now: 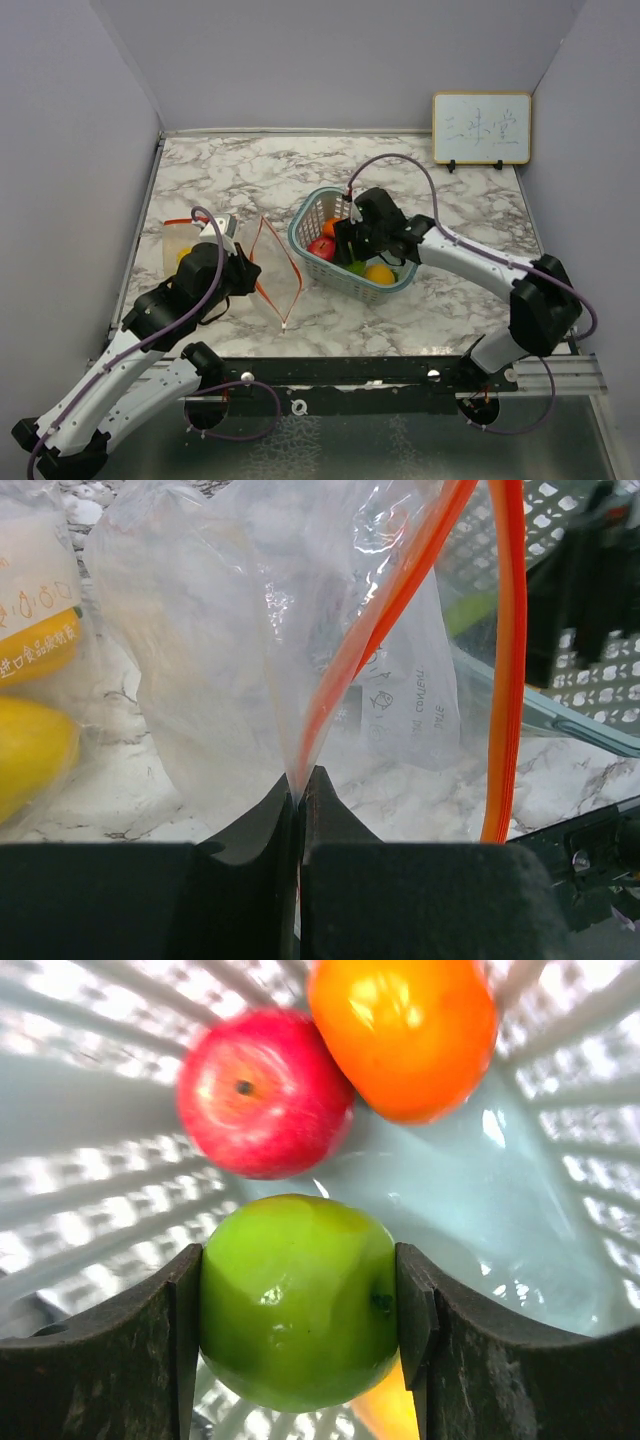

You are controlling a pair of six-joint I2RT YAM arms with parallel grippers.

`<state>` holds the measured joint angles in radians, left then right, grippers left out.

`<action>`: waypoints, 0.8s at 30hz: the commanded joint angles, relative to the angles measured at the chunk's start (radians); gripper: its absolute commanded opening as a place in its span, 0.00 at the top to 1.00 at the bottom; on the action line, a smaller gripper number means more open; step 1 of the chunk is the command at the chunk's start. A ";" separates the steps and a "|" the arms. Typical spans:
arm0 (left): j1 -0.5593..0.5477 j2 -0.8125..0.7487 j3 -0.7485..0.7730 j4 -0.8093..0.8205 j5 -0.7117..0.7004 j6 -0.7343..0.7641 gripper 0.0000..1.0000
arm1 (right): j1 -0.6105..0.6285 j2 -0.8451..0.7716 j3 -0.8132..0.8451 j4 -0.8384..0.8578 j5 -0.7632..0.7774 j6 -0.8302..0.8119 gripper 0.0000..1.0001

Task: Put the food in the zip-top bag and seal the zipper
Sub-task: Pick up the fake fruit from the bin, then place the fake fruit in the zipper food storage bag.

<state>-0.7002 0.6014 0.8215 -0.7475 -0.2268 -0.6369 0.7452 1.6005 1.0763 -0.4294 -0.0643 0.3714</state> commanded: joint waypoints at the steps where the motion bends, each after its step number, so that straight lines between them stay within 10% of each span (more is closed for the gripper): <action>1: 0.004 0.004 -0.023 0.041 0.020 0.000 1.00 | 0.004 -0.207 0.108 -0.008 -0.058 -0.069 0.85; 12: 0.005 0.028 -0.017 0.063 0.044 -0.011 1.00 | 0.132 -0.328 0.006 0.528 -0.709 0.084 0.87; 18: 0.004 0.027 -0.004 0.068 0.075 -0.024 1.00 | 0.250 -0.182 0.001 0.774 -0.676 0.179 0.86; 24: 0.004 -0.007 0.039 0.027 0.131 -0.050 1.00 | 0.249 -0.137 -0.008 0.661 -0.257 0.146 0.88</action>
<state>-0.6918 0.6239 0.8024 -0.7280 -0.1764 -0.6529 1.0016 1.4521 1.0729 0.2291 -0.6628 0.5320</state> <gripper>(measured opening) 0.019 0.654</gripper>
